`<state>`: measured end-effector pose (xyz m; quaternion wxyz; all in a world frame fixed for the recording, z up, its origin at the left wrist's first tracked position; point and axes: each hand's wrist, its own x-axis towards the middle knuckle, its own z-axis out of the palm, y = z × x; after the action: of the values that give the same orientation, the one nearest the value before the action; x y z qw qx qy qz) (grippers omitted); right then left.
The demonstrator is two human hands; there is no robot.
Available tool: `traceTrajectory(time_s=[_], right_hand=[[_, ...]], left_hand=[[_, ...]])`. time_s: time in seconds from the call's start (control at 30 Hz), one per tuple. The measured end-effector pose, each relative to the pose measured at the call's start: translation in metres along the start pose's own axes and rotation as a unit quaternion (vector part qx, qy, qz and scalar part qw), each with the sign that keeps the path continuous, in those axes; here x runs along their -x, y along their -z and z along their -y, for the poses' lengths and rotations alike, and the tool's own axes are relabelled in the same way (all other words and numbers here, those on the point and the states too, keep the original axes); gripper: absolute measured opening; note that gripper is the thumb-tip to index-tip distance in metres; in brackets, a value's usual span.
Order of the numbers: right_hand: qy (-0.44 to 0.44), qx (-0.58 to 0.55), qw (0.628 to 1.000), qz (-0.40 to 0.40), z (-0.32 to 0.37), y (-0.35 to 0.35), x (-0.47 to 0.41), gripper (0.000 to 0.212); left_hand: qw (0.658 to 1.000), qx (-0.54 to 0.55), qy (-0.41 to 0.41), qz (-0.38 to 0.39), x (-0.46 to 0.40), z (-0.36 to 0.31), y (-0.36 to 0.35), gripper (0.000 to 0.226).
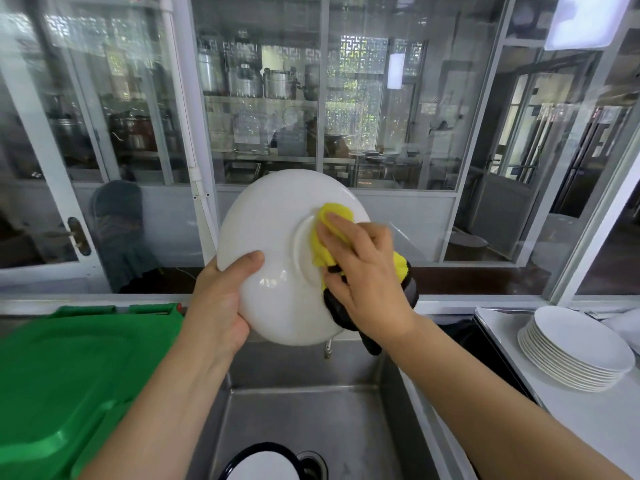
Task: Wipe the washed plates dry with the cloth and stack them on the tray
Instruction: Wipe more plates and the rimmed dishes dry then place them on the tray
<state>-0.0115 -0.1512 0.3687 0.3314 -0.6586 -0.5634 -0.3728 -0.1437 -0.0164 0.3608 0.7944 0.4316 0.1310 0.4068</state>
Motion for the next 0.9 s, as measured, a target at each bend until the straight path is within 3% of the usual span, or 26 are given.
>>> traceTrajectory(time_s=[0.13, 0.23, 0.43, 0.7, 0.9], right_hand=[[0.033, -0.057, 0.997, 0.043, 0.010, -0.006, 0.023, 0.043], [0.045, -0.039, 0.996, 0.065, -0.006, -0.001, 0.039, 0.044], [-0.087, -0.008, 0.996, -0.031, -0.017, -0.008, 0.024, 0.043], [-0.031, 0.023, 0.998, -0.058, 0.041, -0.046, 0.026, 0.045], [0.119, 0.073, 0.989, -0.036, 0.043, -0.055, 0.037, 0.035]], left_hand=[[1.000, 0.000, 0.007, -0.007, -0.005, 0.000, 0.002, 0.052], [1.000, -0.002, 0.006, -0.020, -0.010, 0.000, 0.010, 0.053], [0.995, 0.053, 0.067, -0.060, -0.014, 0.011, 0.006, 0.051], [0.985, 0.115, 0.106, -0.073, -0.018, 0.023, -0.008, 0.040], [0.965, 0.169, 0.195, -0.051, -0.018, 0.027, 0.000, 0.042]])
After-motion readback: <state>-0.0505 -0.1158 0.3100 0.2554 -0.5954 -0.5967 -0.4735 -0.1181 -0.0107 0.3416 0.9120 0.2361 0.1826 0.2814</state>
